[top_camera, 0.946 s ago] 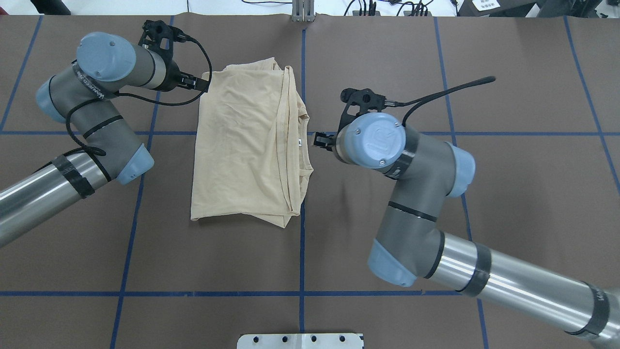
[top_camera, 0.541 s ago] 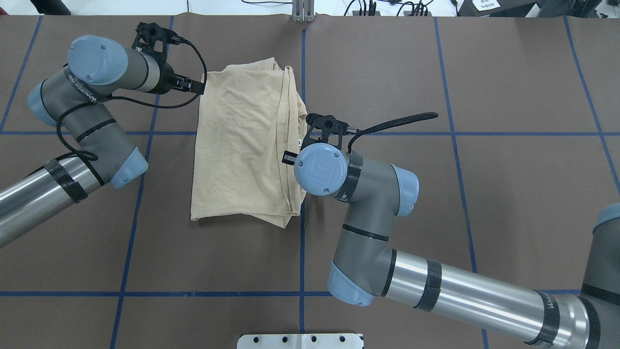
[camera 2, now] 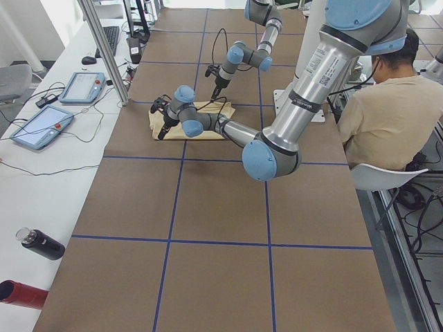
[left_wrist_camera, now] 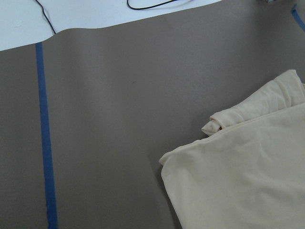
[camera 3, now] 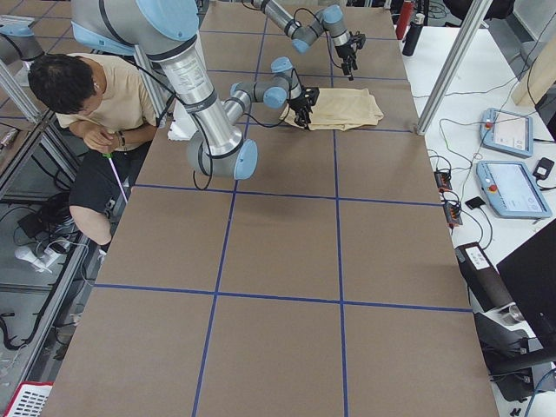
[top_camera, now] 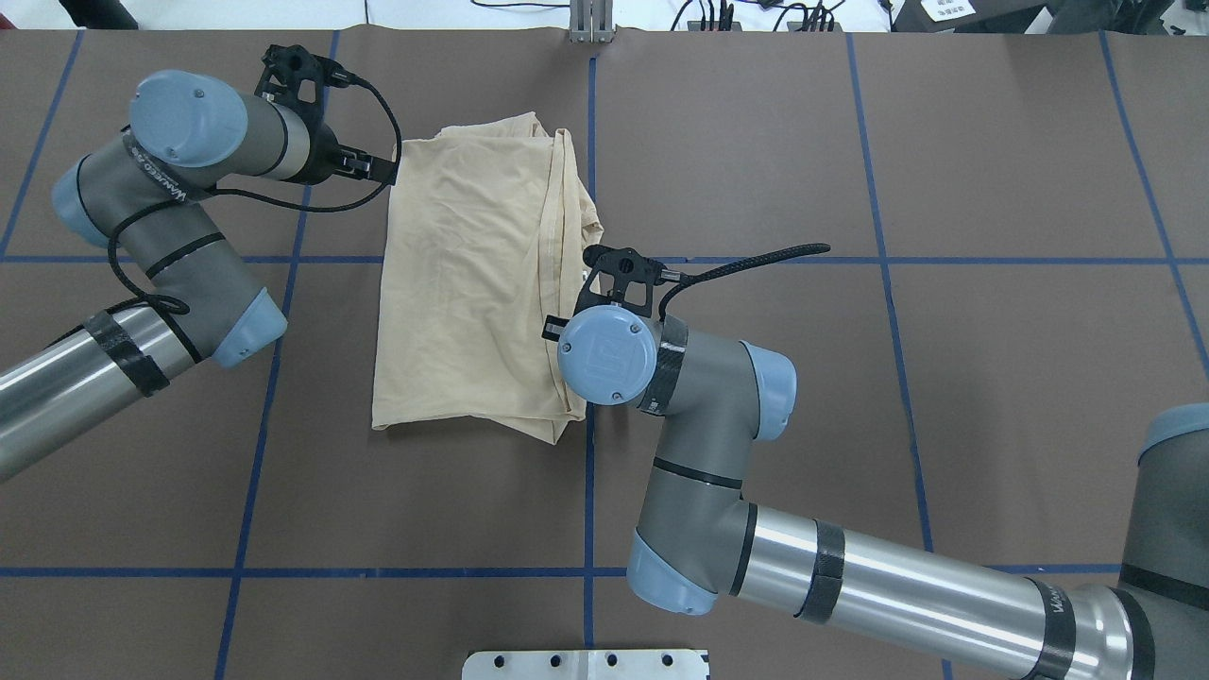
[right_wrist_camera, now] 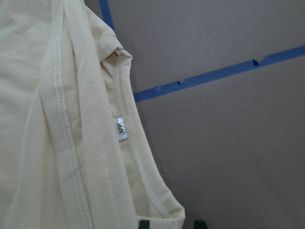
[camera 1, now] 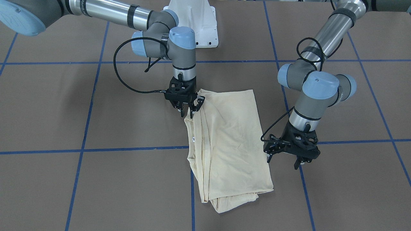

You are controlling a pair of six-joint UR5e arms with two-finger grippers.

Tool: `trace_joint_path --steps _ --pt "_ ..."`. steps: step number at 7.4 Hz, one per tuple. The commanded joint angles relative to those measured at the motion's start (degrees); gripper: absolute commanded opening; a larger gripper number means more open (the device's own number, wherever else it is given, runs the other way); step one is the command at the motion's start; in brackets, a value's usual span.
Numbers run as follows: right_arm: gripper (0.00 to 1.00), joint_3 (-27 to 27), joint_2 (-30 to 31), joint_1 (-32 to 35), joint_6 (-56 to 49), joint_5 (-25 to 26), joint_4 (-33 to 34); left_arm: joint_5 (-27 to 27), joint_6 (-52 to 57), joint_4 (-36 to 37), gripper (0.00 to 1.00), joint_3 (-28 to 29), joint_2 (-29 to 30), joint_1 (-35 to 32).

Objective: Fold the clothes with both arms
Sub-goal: 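Move the right gripper to the shirt's side edge nearest it and grasp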

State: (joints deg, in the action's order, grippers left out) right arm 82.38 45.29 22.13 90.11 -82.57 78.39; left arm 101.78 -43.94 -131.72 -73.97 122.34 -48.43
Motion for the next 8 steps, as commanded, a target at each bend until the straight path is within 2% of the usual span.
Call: trace_joint_path --steps 1,2,3,4,7,8 --pt "0.18 -0.12 -0.03 -0.07 0.32 0.04 -0.08 -0.09 0.00 -0.03 1.00 0.06 -0.08 0.00" --pt "0.06 -0.12 -0.11 -0.07 0.41 0.48 -0.08 -0.01 0.00 -0.03 1.00 0.06 -0.17 0.00" --pt "0.05 -0.29 -0.11 -0.07 0.41 0.74 -0.16 0.00 0.00 -0.03 1.00 -0.03 -0.17 0.00" --pt "0.00 -0.29 -0.29 -0.07 0.59 0.83 -0.17 0.00 0.00 -0.03 1.00 -0.03 -0.17 0.00" --pt "0.00 2.59 0.93 0.11 -0.29 0.40 0.10 0.00 0.00 -0.03 1.00 -0.03 -0.08 0.00" --pt "0.00 6.78 4.77 0.11 -0.38 0.31 0.01 0.00 0.00 -0.03 1.00 -0.03 -0.08 0.00"
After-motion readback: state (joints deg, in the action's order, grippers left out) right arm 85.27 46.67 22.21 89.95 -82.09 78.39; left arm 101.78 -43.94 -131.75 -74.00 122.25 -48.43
